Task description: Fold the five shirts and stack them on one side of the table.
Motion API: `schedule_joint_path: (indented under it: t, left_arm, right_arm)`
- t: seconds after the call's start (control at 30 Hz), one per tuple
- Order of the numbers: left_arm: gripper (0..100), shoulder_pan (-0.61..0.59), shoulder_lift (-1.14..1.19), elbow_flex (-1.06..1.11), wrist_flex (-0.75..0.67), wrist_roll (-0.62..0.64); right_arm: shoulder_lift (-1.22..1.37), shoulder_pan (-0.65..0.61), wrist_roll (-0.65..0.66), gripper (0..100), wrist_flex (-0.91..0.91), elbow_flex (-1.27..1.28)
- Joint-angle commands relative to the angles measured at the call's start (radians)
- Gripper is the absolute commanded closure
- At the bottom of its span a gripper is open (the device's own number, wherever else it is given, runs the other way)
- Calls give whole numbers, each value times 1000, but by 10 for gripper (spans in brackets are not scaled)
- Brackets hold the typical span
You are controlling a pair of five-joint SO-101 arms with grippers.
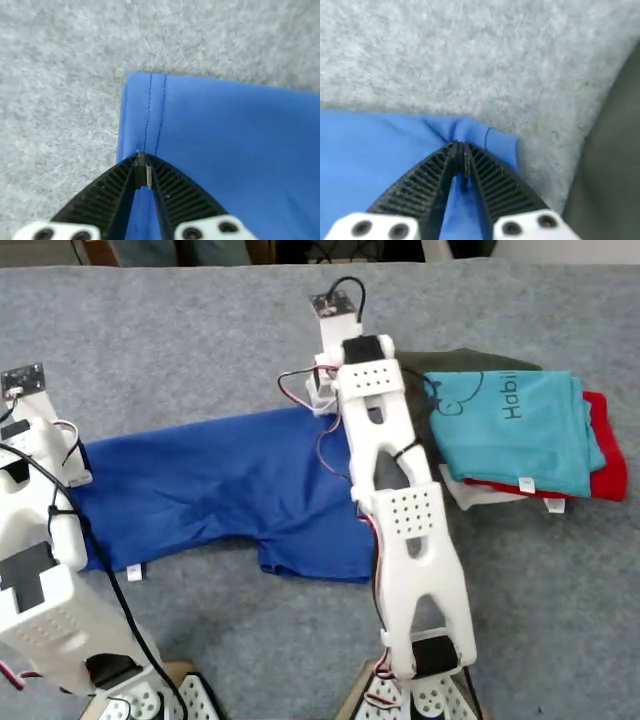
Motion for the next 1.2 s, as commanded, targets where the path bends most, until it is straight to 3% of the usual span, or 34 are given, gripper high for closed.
schedule_joint_path:
  t: [0.0,0.17,0.43,0.73,1.17]
  left_arm:
    - [971,-5,-97,-50,51,2]
    - [971,-4,-222,-19,86,2]
    - [971,1,-319,93,83,0]
    - [971,-2,-318,108,78,0]
    - [970,1,-272,200,-109,0]
  right_arm:
    - [-12,20,-3,984,91,-166]
    - [-13,15,-3,984,218,-309]
    - [-38,2,-8,984,219,-321]
    - [-176,-40,-8,984,219,-179]
    - [-315,-40,-8,984,218,88]
